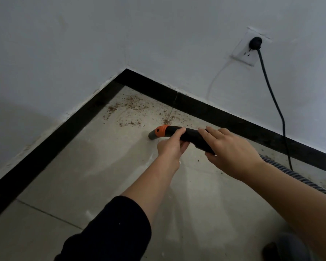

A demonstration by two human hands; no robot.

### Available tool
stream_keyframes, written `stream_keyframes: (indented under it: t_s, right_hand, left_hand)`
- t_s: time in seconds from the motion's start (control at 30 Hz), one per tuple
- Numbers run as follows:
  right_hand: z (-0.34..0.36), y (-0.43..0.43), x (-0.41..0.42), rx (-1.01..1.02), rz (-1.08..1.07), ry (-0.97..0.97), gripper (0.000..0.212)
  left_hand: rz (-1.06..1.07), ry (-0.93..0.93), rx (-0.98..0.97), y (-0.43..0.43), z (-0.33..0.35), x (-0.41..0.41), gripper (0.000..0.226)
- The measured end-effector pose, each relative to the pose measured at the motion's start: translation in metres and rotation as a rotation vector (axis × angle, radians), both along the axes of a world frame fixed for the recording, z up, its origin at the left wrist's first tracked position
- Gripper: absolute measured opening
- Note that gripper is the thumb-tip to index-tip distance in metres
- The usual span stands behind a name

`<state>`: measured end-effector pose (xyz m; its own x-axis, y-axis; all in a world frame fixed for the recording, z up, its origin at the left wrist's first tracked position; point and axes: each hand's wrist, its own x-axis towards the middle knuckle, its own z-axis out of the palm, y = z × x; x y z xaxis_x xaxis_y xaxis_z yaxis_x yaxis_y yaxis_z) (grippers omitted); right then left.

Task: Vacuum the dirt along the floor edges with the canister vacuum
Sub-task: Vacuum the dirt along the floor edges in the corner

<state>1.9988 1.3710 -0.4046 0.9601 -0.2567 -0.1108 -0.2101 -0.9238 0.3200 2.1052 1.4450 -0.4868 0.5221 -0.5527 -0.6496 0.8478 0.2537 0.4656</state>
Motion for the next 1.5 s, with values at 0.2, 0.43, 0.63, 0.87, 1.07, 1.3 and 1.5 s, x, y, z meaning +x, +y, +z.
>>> stream_keyframes:
  t_s: [0.2,0.43,0.63,0.87,1.07,1.3,1.5]
  right_hand:
    - [0.004,-0.005,-0.011,-0.003,-0.019,0.007,0.066]
    - [0.007,-0.009,-0.021,-0.009,-0.032,0.025,0.066]
    - [0.008,-0.009,-0.022,-0.003,-0.033,0.021,0.066]
    - [0.004,0.002,-0.012,0.002,0.007,0.019,0.066]
    - [-0.001,0.02,0.007,0.028,0.036,-0.003,0.065]
    - [-0.01,0.042,0.03,0.045,0.089,-0.014,0.064]
    - [-0.015,0.058,0.045,0.051,0.117,-0.017,0.063]
  left_hand:
    - [-0.011,-0.005,-0.009,-0.008,0.003,-0.01,0.041]
    - [-0.029,0.01,-0.001,-0.013,0.005,-0.02,0.042]
    - [-0.034,0.015,-0.011,-0.013,0.006,-0.021,0.041]
    - [-0.002,0.017,0.003,0.003,0.005,-0.011,0.04]
    - [0.045,-0.005,0.017,0.027,0.003,0.007,0.035]
    - [0.088,-0.015,0.024,0.057,-0.001,0.027,0.032]
    - [0.123,-0.007,0.045,0.076,-0.004,0.039,0.024]
